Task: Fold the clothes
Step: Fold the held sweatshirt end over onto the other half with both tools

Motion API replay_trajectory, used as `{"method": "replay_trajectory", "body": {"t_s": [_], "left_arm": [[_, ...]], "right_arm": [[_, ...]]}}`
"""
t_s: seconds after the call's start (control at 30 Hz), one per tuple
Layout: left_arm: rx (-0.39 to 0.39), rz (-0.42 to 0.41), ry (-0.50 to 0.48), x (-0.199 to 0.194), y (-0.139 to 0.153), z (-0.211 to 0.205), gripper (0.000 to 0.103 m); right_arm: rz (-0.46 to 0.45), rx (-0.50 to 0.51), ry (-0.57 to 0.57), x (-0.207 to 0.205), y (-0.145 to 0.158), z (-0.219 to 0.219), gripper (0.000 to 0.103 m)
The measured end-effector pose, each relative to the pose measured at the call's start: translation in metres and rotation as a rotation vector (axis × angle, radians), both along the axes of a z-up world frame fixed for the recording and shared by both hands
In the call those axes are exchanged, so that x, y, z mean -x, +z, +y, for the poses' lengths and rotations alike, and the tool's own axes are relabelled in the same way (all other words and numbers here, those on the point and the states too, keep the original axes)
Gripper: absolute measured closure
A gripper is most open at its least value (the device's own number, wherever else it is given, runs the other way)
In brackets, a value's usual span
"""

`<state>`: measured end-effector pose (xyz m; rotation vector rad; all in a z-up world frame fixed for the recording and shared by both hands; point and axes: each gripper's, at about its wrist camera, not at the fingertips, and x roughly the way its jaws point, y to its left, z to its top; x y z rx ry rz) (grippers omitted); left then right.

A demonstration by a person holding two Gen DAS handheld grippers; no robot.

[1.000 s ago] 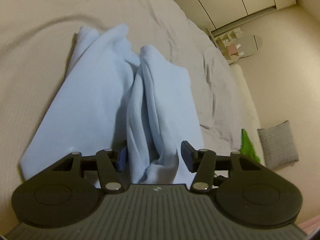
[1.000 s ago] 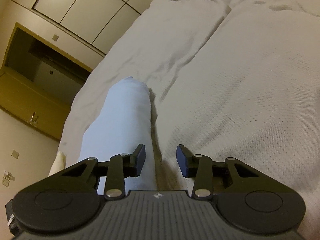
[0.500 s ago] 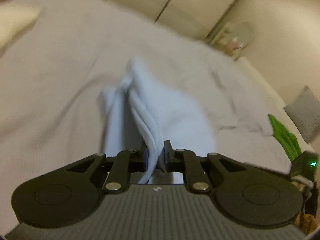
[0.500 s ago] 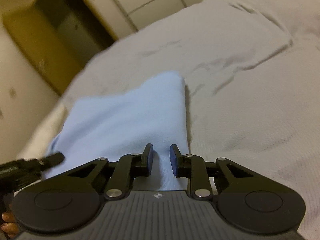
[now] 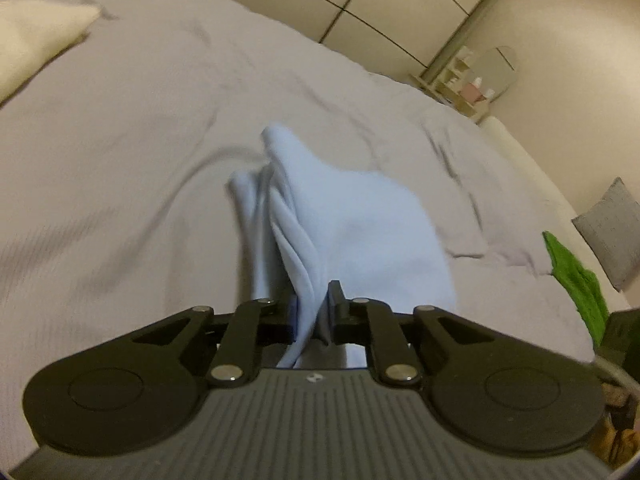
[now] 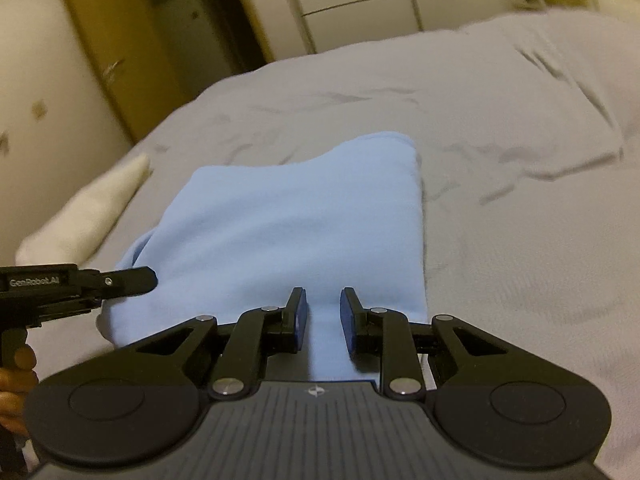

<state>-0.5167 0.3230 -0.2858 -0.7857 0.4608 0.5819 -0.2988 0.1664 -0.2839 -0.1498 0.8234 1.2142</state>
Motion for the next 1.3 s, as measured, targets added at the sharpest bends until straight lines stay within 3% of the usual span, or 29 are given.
{"method": "replay_trajectory", "body": {"t_s": [0.1, 0.23, 0.37, 0.47, 0.6, 0.7, 0.73, 0.8, 0.9, 1.0, 1.17, 1.23, 1.3], "left_arm": [[0.027, -0.031, 0.023, 0.009, -0.004, 0.005, 0.091], [-0.029, -0.023, -0.005, 0.011, 0.005, 0.005, 0.091], [-0.030, -0.003, 0.003, 0.023, 0.000, 0.008, 0.091], [0.025, -0.012, 0.048, 0.033, -0.020, 0.010, 0.090], [0.069, -0.037, 0.065, 0.047, -0.033, 0.015, 0.090], [0.079, -0.019, 0.066, 0.044, -0.033, 0.018, 0.090], [0.103, -0.034, 0.070, 0.048, -0.035, 0.021, 0.090], [0.159, -0.064, 0.078, 0.055, -0.039, 0.027, 0.090], [0.161, -0.053, 0.074, 0.056, -0.039, 0.030, 0.090], [0.143, -0.029, 0.073, 0.052, -0.034, 0.029, 0.090], [0.132, -0.017, 0.072, 0.048, -0.032, 0.029, 0.089], [0.133, -0.010, 0.070, 0.045, -0.032, 0.030, 0.089], [0.130, -0.005, 0.063, 0.038, -0.032, 0.030, 0.089]], "right_arm": [[0.096, -0.070, -0.008, -0.015, 0.002, -0.015, 0.079], [0.189, -0.127, -0.133, -0.046, 0.006, -0.045, 0.076], [0.215, -0.094, -0.121, -0.044, -0.003, -0.051, 0.076], [0.129, -0.065, -0.078, -0.022, -0.004, -0.044, 0.075], [-0.058, -0.041, -0.010, 0.000, 0.002, -0.035, 0.075], [-0.023, -0.077, -0.032, -0.009, 0.000, -0.046, 0.072], [0.027, -0.118, -0.052, -0.013, 0.003, -0.056, 0.072], [0.043, -0.159, -0.064, -0.012, 0.008, -0.074, 0.069], [0.046, -0.165, -0.029, 0.000, 0.006, -0.098, 0.067], [0.042, -0.109, 0.007, 0.014, -0.003, -0.095, 0.066], [-0.046, -0.129, -0.031, 0.028, -0.007, -0.076, 0.065], [-0.161, -0.054, -0.059, 0.035, -0.008, -0.067, 0.078], [-0.247, 0.011, -0.077, 0.041, -0.011, -0.064, 0.080]]}}
